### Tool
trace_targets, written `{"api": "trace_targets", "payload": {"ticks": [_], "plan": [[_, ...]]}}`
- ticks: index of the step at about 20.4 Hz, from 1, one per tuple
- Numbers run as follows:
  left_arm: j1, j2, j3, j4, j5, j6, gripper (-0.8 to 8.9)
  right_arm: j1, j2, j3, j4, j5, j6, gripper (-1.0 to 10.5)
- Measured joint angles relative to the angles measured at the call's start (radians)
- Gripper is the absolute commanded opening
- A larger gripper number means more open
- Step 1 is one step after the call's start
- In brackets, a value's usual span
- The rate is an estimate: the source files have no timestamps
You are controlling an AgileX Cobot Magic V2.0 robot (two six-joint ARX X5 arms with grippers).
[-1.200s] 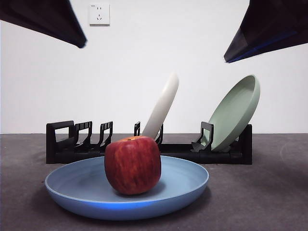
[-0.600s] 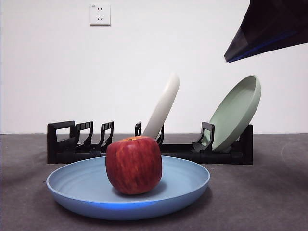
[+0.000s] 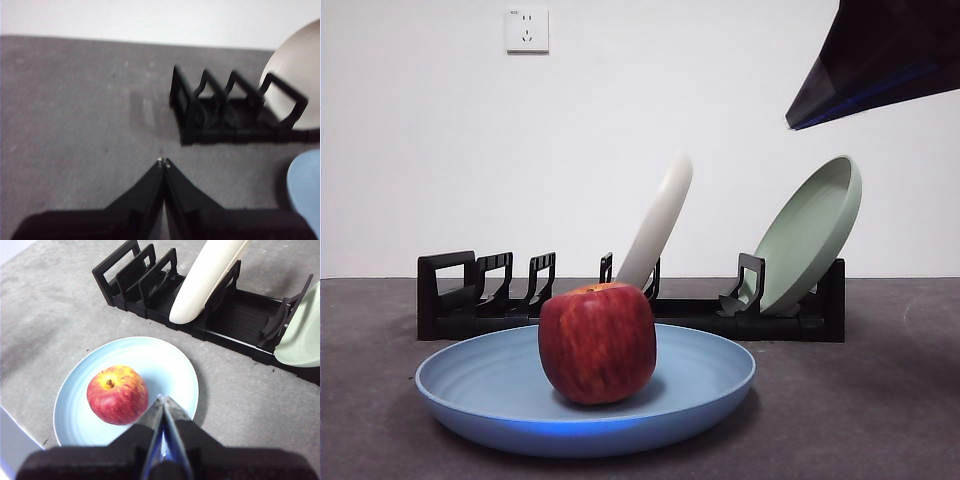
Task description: Take the blue plate from the plate rack,put the plate on the table,take the apple from the table,put the apple in the plate
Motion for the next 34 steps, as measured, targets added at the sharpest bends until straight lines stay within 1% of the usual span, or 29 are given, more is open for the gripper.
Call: {"api": "trace_targets", "payload": {"ticks": [16, 18, 19, 21, 23, 24, 26, 27, 30, 32, 34], "plan": [[0.006, -0.003, 0.000, 0.001, 0.000, 0.003, -0.01, 0.000, 0.000, 0.000, 0.000, 0.000, 0.000, 0.0], [0.006, -0.003, 0.000, 0.001, 0.000, 0.003, -0.01, 0.000, -0.005, 0.000, -0.021, 0.000, -0.003, 0.0], [0.006, -0.003, 0.000, 0.001, 0.000, 0.003, -0.01, -0.001, -0.019, 0.000, -0.048, 0.006, -0.010, 0.0], [0.006, -0.003, 0.000, 0.001, 0.000, 0.003, -0.01, -0.027, -0.074, 0.000, -0.090, 0.060, -0.079, 0.0], [0.006, -0.003, 0.000, 0.001, 0.000, 0.003, -0.01, -0.101, -0.126, 0.000, -0.094, 0.101, -0.155, 0.0], [0.006, -0.003, 0.000, 0.001, 0.000, 0.003, -0.01, -0.159, -0.156, 0.000, -0.095, 0.101, -0.178, 0.0], [0.006, -0.003, 0.000, 0.001, 0.000, 0.003, -0.01, -0.301, -0.233, -0.005, -0.095, 0.097, -0.201, 0.0], [0.006, -0.003, 0.000, 0.001, 0.000, 0.003, -0.01, -0.377, -0.277, -0.014, -0.092, 0.076, -0.208, 0.0], [0.006, -0.003, 0.000, 0.001, 0.000, 0.003, -0.01, -0.581, -0.423, -0.076, -0.046, -0.049, -0.237, 0.0], [0.006, -0.003, 0.000, 0.001, 0.000, 0.003, -0.01, -0.665, -0.530, -0.145, 0.027, -0.118, -0.254, 0.0], [0.006, -0.003, 0.000, 0.001, 0.000, 0.003, -0.01, -0.694, -0.597, -0.201, 0.078, -0.154, -0.261, 0.0]]}}
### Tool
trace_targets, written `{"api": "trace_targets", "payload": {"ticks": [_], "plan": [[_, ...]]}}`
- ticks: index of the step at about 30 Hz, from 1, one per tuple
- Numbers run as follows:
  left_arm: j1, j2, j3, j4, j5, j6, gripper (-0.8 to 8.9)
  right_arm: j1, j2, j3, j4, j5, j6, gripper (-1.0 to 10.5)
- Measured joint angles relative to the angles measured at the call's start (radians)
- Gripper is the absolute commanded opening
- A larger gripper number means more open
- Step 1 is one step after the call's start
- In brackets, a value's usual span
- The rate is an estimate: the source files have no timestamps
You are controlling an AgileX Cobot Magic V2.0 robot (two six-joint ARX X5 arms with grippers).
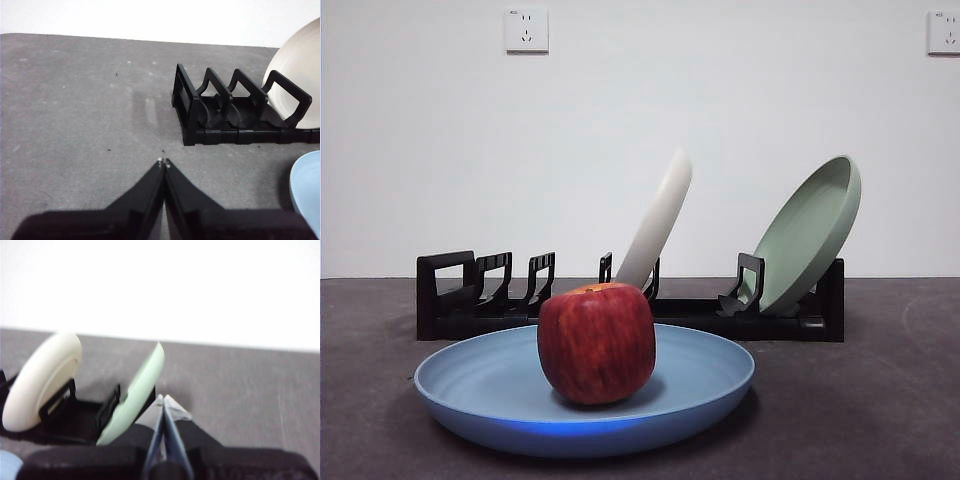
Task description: Take the blue plate from the plate rack,put the plate on the table,take the apple from the table,put the apple in the plate
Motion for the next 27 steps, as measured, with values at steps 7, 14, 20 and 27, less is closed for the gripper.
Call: {"api": "trace_targets", "payload": {"ticks": [7, 14, 20, 27], "plan": [[0.000, 0.000, 0.000, 0.000, 0.000, 0.000, -0.01, -0.019, -0.180, -0.245, 0.116, -0.026, 0.011, 0.0], [0.000, 0.000, 0.000, 0.000, 0.000, 0.000, -0.01, -0.019, -0.211, -0.363, 0.140, -0.031, 0.051, 0.0], [0.000, 0.000, 0.000, 0.000, 0.000, 0.000, -0.02, -0.019, -0.211, -0.382, 0.095, -0.030, 0.077, 0.0], [0.000, 0.000, 0.000, 0.000, 0.000, 0.000, -0.01, -0.019, -0.209, -0.381, 0.064, -0.030, 0.114, 0.0]]}}
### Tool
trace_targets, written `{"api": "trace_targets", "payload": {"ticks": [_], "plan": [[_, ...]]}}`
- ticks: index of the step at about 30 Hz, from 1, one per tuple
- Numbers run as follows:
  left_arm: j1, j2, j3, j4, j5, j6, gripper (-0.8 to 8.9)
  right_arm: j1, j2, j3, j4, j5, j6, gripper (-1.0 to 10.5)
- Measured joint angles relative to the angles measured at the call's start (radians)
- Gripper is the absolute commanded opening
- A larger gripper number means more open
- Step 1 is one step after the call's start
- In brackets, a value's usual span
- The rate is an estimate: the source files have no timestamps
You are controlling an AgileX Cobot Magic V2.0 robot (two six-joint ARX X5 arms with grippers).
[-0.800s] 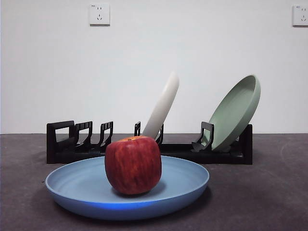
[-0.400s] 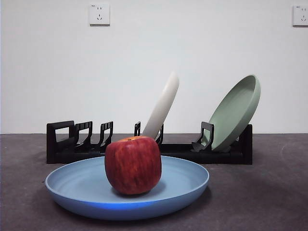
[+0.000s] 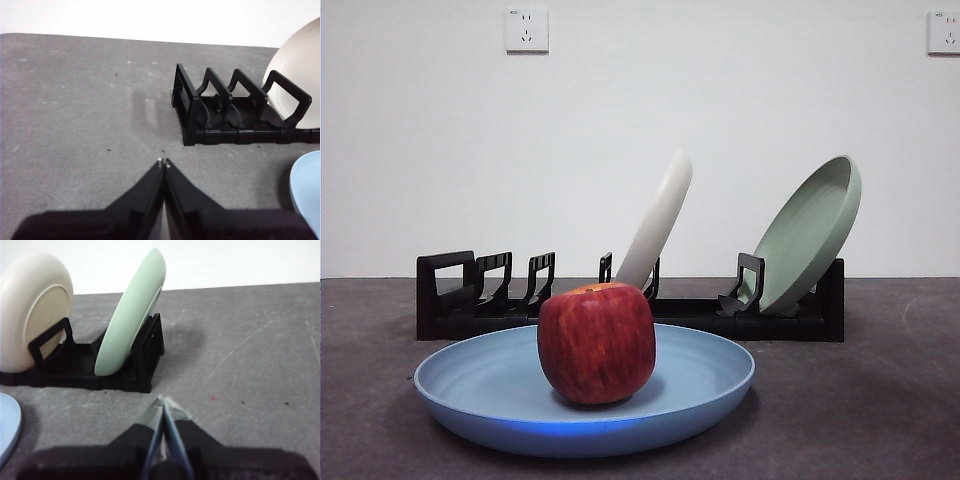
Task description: Take the blue plate from the plate rack,put the plate on the table,take the apple from the table,put the apple in the plate
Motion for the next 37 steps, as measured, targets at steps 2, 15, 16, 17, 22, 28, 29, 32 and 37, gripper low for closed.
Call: {"api": "trace_targets", "payload": {"ticks": [2, 15, 16, 17, 22, 28, 29, 32, 37], "plan": [[0.000, 0.000, 0.000, 0.000, 0.000, 0.000, -0.01, 0.000, 0.006, 0.000, 0.000, 0.001, 0.009, 0.0], [0.000, 0.000, 0.000, 0.000, 0.000, 0.000, -0.02, 0.000, 0.010, 0.000, 0.000, 0.005, 0.020, 0.0], [0.000, 0.000, 0.000, 0.000, 0.000, 0.000, -0.01, 0.000, 0.010, 0.000, 0.000, 0.005, 0.020, 0.0], [0.000, 0.000, 0.000, 0.000, 0.000, 0.000, -0.01, 0.000, 0.010, 0.000, 0.000, 0.005, 0.020, 0.0], [0.000, 0.000, 0.000, 0.000, 0.000, 0.000, -0.01, 0.000, 0.010, 0.000, 0.000, 0.005, 0.020, 0.0], [0.000, 0.000, 0.000, 0.000, 0.000, 0.000, -0.02, 0.000, 0.010, 0.000, 0.000, 0.005, 0.022, 0.0], [0.000, 0.000, 0.000, 0.000, 0.000, 0.000, -0.02, 0.000, 0.010, 0.000, 0.000, 0.005, 0.023, 0.0], [0.000, 0.000, 0.000, 0.000, 0.000, 0.000, -0.02, 0.000, 0.010, 0.000, 0.000, 0.005, 0.023, 0.0], [0.000, 0.000, 0.000, 0.000, 0.000, 0.000, -0.02, 0.000, 0.010, 0.000, 0.000, 0.005, 0.023, 0.0]]}}
